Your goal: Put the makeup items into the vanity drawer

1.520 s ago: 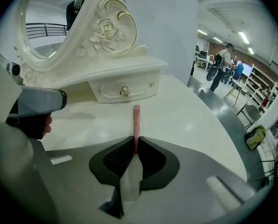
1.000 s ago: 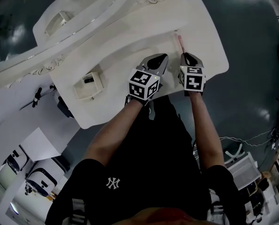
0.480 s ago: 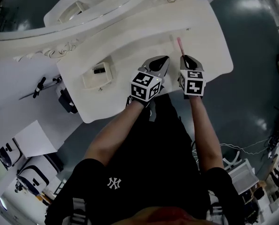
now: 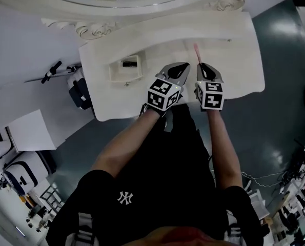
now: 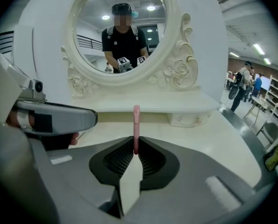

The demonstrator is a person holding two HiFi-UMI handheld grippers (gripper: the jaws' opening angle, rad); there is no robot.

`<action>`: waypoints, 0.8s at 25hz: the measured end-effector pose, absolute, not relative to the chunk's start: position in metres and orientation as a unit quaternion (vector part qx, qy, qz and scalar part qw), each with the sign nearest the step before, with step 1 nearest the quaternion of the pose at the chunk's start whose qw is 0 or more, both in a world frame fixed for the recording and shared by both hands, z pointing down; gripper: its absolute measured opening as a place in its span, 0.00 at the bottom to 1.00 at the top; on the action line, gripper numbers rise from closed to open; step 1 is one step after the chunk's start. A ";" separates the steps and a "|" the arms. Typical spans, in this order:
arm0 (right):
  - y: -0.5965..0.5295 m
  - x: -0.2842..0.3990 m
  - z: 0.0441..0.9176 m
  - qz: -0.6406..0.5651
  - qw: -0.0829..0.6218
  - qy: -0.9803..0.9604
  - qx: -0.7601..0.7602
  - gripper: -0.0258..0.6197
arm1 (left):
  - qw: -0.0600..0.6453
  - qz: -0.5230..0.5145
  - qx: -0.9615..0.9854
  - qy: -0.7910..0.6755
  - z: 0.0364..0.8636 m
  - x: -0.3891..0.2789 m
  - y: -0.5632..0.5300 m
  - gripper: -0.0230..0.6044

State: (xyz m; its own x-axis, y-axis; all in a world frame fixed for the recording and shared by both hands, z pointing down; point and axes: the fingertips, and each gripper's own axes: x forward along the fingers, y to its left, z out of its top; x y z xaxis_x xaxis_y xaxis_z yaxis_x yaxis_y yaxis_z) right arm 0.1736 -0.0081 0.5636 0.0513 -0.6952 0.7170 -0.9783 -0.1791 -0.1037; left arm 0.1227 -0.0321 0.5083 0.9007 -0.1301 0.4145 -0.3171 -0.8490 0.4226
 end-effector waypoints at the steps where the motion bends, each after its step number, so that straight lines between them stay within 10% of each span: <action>1: -0.013 0.163 0.561 0.325 0.214 -0.614 0.687 0.13 | 0.247 0.187 0.942 -0.126 0.507 0.114 -0.036 0.04; 20: -0.078 -0.006 0.538 0.251 0.244 -0.754 0.556 0.13 | 0.253 0.150 0.915 -0.275 0.494 -0.035 -0.082 0.04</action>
